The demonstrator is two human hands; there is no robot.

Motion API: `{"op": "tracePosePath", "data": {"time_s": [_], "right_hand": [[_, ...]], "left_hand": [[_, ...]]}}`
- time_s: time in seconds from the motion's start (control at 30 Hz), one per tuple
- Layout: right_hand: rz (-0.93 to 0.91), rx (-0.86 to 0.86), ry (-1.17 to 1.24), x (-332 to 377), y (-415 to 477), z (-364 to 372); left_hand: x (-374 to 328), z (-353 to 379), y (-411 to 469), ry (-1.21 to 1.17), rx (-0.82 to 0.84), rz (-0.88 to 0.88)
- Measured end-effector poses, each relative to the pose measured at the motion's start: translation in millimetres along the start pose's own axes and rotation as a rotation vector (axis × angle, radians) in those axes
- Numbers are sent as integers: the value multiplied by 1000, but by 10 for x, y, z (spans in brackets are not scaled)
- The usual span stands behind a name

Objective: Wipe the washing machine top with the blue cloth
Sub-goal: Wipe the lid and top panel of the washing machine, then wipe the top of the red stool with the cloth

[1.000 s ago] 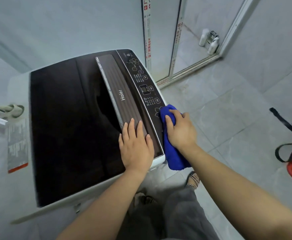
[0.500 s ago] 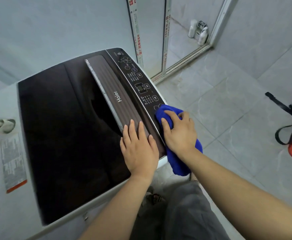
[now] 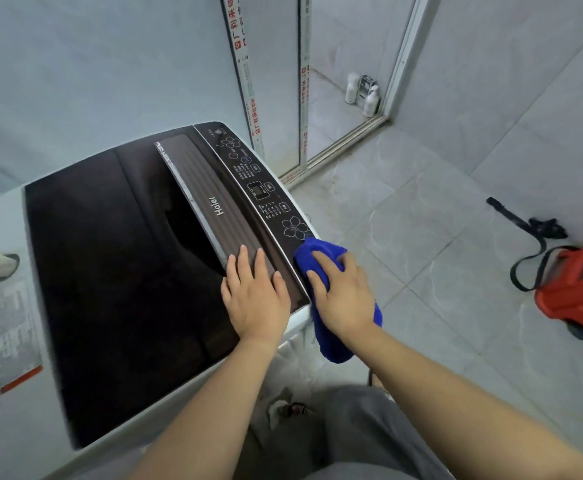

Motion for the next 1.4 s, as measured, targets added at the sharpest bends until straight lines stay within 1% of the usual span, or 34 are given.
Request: {"op": "tracePosePath", "data": {"time_s": [0.1,0.27,0.4,0.5,0.63,0.77,0.9,1.07,1.17,1.27,1.4], "right_hand": [[-3,51,66,-92,-235,-29],[12,99,92,-352,-396,-225],[40,99,60,-736,-525,-508],[50,61,50,-1021,-586,-824],[81,-8,74,-1444,-715,-1322],[119,-106,87,-1984,-965,-1871],[199,-203,110,-2707,-1312,-2419],[340,-332,101,-3719,-1890,-3065],[448,-413,110,-4250,-2287,-3373],[573,-496,123,-4691,-2660,-3628],[704,-594,128,-5096,-3036,-3878]], "left_hand": [[-33,-10,-49,3,77,60],[-181,0,-336,69,210,309],[-538,42,-716,117,245,445],[-886,82,-939,130,232,498],[-1353,172,-1201,98,267,497],[-1956,321,-1524,92,335,534],[-2685,555,-1936,106,372,635],[-3891,766,-2631,16,354,862],[-4523,905,-3036,3,381,984],[-5042,1004,-3370,14,412,1110],[-5566,1080,-3738,-20,450,1245]]}}
Point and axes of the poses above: each hand's wrist, its own y-axis towards the middle knuckle, its own z-axis out of the palm, x = y × z, the point moved 10 cm from there along y, towards the middle knuckle, and after that the axes turned 1 degree about -x, right-handed, at the moved point
